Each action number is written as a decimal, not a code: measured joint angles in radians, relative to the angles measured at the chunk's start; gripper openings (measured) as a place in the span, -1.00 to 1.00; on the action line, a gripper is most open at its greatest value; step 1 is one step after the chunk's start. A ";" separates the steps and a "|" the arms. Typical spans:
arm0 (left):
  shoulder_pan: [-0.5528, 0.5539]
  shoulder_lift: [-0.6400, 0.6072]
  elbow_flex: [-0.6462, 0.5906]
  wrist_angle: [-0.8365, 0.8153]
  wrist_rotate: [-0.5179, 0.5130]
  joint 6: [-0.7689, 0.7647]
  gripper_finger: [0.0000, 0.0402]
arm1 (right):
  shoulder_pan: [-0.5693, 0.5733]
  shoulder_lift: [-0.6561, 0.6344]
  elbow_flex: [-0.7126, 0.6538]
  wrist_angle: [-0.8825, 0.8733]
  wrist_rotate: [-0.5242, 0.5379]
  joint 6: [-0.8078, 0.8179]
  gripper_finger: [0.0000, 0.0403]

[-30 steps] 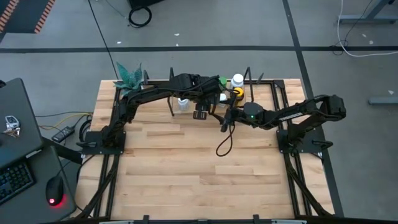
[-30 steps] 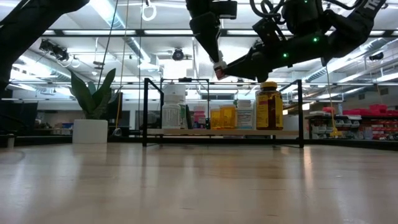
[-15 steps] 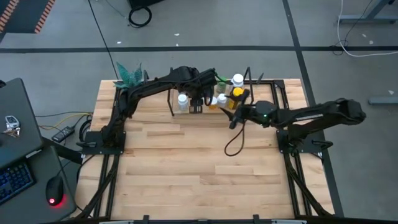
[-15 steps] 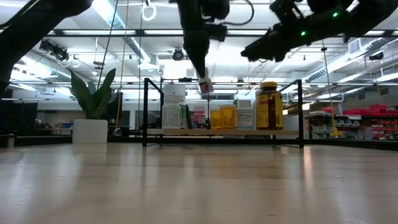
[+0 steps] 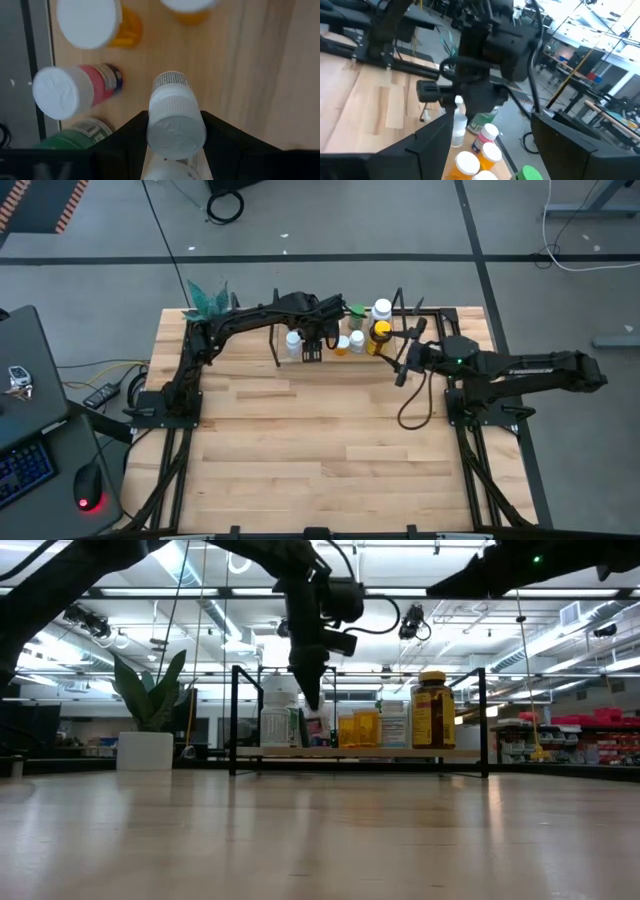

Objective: Pick and place medicine bottles onto shelf by color
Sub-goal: Put the black white medicine on the shelf, then return to Home Position

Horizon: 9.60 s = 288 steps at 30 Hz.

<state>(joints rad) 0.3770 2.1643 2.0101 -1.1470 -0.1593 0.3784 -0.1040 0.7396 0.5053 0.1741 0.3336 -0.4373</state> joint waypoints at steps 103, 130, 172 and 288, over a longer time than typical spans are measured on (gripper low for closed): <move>-0.054 -0.306 -0.089 0.350 0.373 0.064 -0.12 | 0.078 -0.351 0.001 -0.192 -0.098 0.244 0.34; -0.057 -0.889 -0.929 0.903 0.370 -0.114 -0.24 | -0.023 -0.733 -0.304 -0.110 -0.238 0.416 -0.06; -0.164 -2.039 -1.938 1.447 0.152 -0.526 -0.33 | -0.358 -0.729 -0.499 0.102 -0.206 0.592 -0.31; -0.465 -2.158 -1.953 1.217 0.183 -0.681 -0.82 | -0.358 -0.728 -0.499 0.101 -0.205 0.592 -0.32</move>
<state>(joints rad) -0.0883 0.0063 0.0574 0.0700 0.0235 -0.3027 -0.4618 0.0113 0.0067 0.2752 0.1287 0.1547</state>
